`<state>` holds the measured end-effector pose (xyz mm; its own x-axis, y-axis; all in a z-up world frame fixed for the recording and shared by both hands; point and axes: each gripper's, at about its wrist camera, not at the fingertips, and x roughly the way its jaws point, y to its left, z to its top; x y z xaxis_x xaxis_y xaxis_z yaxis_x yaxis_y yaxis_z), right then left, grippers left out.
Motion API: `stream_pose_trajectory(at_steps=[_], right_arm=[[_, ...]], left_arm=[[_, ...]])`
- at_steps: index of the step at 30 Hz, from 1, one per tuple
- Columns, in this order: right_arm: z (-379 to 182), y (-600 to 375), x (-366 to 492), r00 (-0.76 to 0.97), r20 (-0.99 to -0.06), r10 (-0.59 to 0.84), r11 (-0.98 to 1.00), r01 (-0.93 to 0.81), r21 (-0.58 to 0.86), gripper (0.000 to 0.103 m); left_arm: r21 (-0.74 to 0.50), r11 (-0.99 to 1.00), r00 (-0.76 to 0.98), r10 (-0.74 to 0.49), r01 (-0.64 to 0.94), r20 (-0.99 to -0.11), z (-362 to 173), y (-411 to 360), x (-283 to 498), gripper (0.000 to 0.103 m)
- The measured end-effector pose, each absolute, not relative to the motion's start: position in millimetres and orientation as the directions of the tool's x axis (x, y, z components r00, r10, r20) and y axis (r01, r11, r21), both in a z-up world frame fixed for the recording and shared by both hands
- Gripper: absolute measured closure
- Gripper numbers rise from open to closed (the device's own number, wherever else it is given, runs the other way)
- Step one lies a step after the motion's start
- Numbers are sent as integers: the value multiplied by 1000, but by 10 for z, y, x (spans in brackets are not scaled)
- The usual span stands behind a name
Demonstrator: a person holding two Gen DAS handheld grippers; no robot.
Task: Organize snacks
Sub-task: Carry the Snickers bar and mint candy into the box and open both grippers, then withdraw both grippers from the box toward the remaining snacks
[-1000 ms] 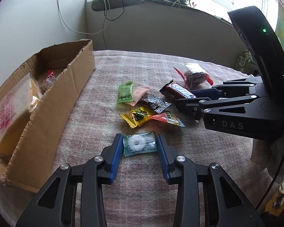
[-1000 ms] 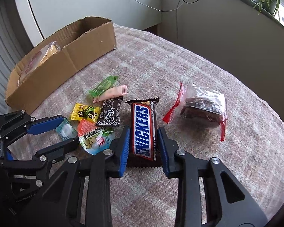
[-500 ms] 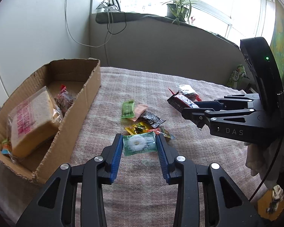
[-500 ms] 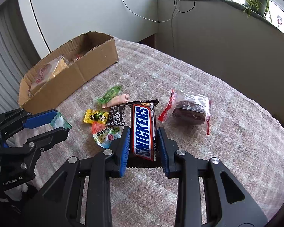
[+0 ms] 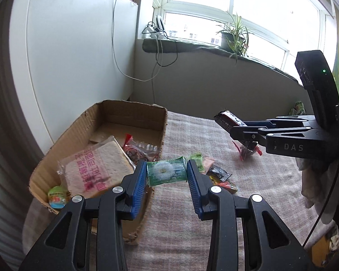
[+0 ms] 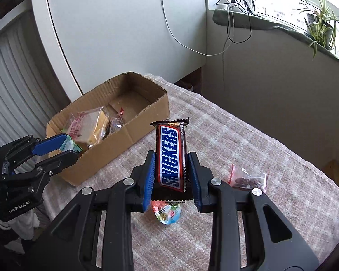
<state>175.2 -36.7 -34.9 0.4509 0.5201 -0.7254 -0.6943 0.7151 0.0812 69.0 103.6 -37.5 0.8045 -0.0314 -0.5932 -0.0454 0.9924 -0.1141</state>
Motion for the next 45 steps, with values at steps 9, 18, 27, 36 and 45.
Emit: stream_pose_trajectory(at_steps=[9,18,27,36,45], right_arm=[[-255,171,1937,414,-721,556,677,-729,103,73],[-305,592,2096,386,-734,559,650,-753,99,73],[-443,847,2224,358,-760,542,637,-765,95,73],[-509,965,2253,336,-770,543,621,-778,99,73],[-460,983,2183,371,-752,545,622,-780,66,27]], left_arm=[[-119,984,814,42,-135,-579,-340,1513,726,68],[-125,975,804,75,-183,-590,-405,1786,782,68],[-127,971,788,85,-203,-610,-474,1909,874,68],[-131,969,779,83,-208,-621,-502,1949,920,68],[-135,969,778,78,-206,-623,-522,1934,932,36]])
